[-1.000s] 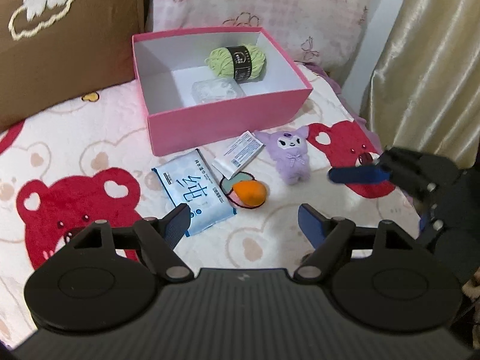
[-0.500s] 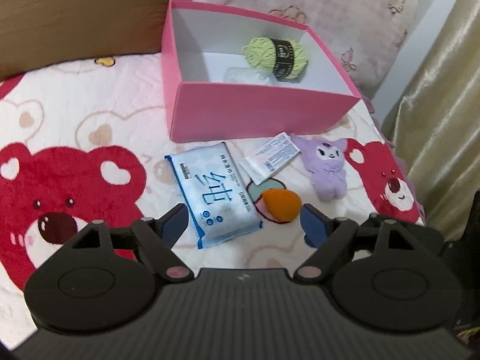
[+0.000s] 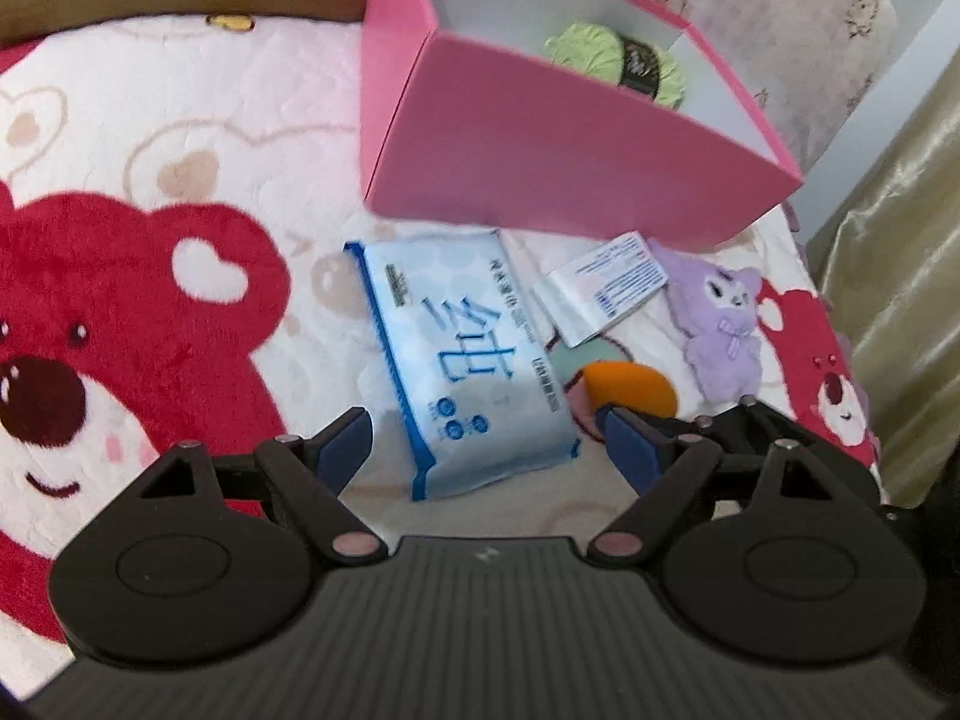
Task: Organize objects
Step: 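Move both tools down to the blue-and-white wet-wipes pack, then close the left gripper on the wipes pack while the right gripper closes on it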
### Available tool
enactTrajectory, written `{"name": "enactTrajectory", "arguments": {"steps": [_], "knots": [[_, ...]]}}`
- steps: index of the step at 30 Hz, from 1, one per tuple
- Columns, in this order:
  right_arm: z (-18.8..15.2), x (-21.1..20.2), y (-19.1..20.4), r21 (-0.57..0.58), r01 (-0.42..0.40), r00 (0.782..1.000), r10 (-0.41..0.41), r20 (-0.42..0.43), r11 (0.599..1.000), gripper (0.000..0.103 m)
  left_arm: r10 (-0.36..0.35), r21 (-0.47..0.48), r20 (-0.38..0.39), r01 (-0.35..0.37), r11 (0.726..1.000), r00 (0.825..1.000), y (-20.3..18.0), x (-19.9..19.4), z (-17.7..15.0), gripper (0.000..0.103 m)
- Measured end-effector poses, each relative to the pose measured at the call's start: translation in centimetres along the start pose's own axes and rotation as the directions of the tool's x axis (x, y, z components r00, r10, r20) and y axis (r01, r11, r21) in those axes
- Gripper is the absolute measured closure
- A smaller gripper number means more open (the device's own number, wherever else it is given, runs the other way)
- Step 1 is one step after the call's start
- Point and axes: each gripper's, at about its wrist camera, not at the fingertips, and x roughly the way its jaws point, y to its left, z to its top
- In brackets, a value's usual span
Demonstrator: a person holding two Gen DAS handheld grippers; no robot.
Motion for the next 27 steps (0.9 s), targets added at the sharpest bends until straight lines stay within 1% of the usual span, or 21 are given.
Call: {"name": "enactTrajectory", "arguments": {"steps": [2, 4, 6, 7, 9, 11, 12, 13, 14, 15, 16, 17, 19, 21, 22, 24, 25, 27], "knots": [[0.0, 0.1, 0.0, -0.002, -0.006, 1.000, 0.006, -0.006, 1.000, 0.012, 0.016, -0.006, 0.024, -0.016, 1.000, 1.000, 0.2, 0.1, -0.4, 0.020], [0.1, 0.4, -0.4, 0.031, -0.016, 1.000, 0.016, -0.014, 0.999, 0.012, 0.020, -0.006, 0.043, -0.020, 1.000, 0.999, 0.3, 0.1, -0.6, 0.021], [-0.1, 0.9, -0.7, 0.049, -0.018, 0.999, 0.020, -0.032, 0.999, 0.013, 0.022, -0.004, 0.052, -0.022, 1.000, 0.998, 0.3, 0.2, -0.7, 0.025], [-0.2, 1.2, -0.9, 0.056, -0.012, 0.999, 0.014, -0.046, 0.998, 0.013, 0.026, -0.003, 0.049, -0.025, 1.000, 0.998, 0.3, 0.3, -0.8, 0.028], [-0.2, 1.7, -1.5, 0.077, 0.009, 0.998, -0.004, -0.059, 0.997, 0.013, 0.039, -0.002, 0.039, -0.039, 0.999, 0.998, 0.2, 0.7, -0.9, 0.054], [0.0, 2.3, -1.9, 0.092, 0.028, 0.997, -0.021, -0.068, 0.995, 0.016, 0.070, 0.002, 0.049, -0.070, 0.998, 0.996, -0.1, 0.9, -1.2, 0.058], [0.0, 2.2, -2.0, 0.096, 0.037, 0.998, -0.031, -0.057, 0.995, 0.018, 0.073, -0.001, 0.052, -0.073, 0.997, 0.996, -0.2, 1.0, -1.4, 0.062], [0.1, 2.1, -1.9, 0.099, 0.035, 0.998, -0.031, -0.046, 0.994, 0.022, 0.062, -0.004, 0.047, -0.061, 0.998, 0.997, -0.1, 1.0, -1.3, 0.066], [0.1, 2.0, -1.8, 0.094, 0.020, 0.999, -0.016, -0.046, 0.995, 0.029, 0.056, -0.013, 0.048, -0.055, 0.998, 0.997, -0.2, 0.9, -1.4, 0.068], [0.1, 1.9, -1.6, 0.085, 0.010, 0.999, -0.006, -0.054, 0.996, 0.030, 0.063, -0.016, 0.055, -0.062, 0.998, 0.997, -0.3, 0.8, -1.4, 0.068], [0.1, 1.6, -1.3, 0.070, 0.015, 0.998, -0.011, -0.057, 0.997, 0.033, 0.066, -0.016, 0.053, -0.065, 0.998, 0.996, -0.4, 0.6, -1.5, 0.068], [0.1, 1.4, -1.1, 0.059, 0.014, 0.998, -0.010, -0.064, 0.998, 0.035, 0.065, -0.018, 0.046, -0.064, 0.998, 0.997, -0.3, 0.6, -1.5, 0.068], [0.4, 0.8, -1.0, 0.071, -0.010, 0.997, 0.015, -0.082, 0.997, 0.035, 0.051, -0.040, 0.025, -0.050, 0.998, 0.998, 0.0, 0.2, -1.6, 0.068], [0.6, 0.2, -1.2, 0.110, -0.061, 0.992, 0.073, -0.103, 0.992, 0.032, 0.030, -0.092, 0.009, -0.029, 0.995, 1.000, 0.6, -0.2, -1.7, 0.068], [0.7, -0.2, -1.1, 0.123, -0.086, 0.989, 0.100, -0.113, 0.989, 0.030, 0.015, -0.114, -0.003, -0.016, 0.993, 1.000, 1.0, -0.4, -1.8, 0.067], [0.7, -0.5, -1.1, 0.127, -0.098, 0.987, 0.113, -0.117, 0.987, 0.028, -0.001, -0.148, -0.033, -0.004, 0.989, 0.999, 1.5, -0.6, -1.9, 0.067], [0.7, -0.5, -1.1, 0.126, -0.102, 0.986, 0.118, -0.122, 0.987, 0.028, 0.003, -0.166, -0.040, -0.010, 0.986, 0.999, 1.8, -0.8, -2.0, 0.067], [0.4, -0.4, -1.2, 0.138, -0.104, 0.986, 0.121, -0.119, 0.985, 0.024, 0.025, -0.163, -0.031, -0.030, 0.986, 0.999, 2.2, -1.0, -2.1, 0.067]]}}
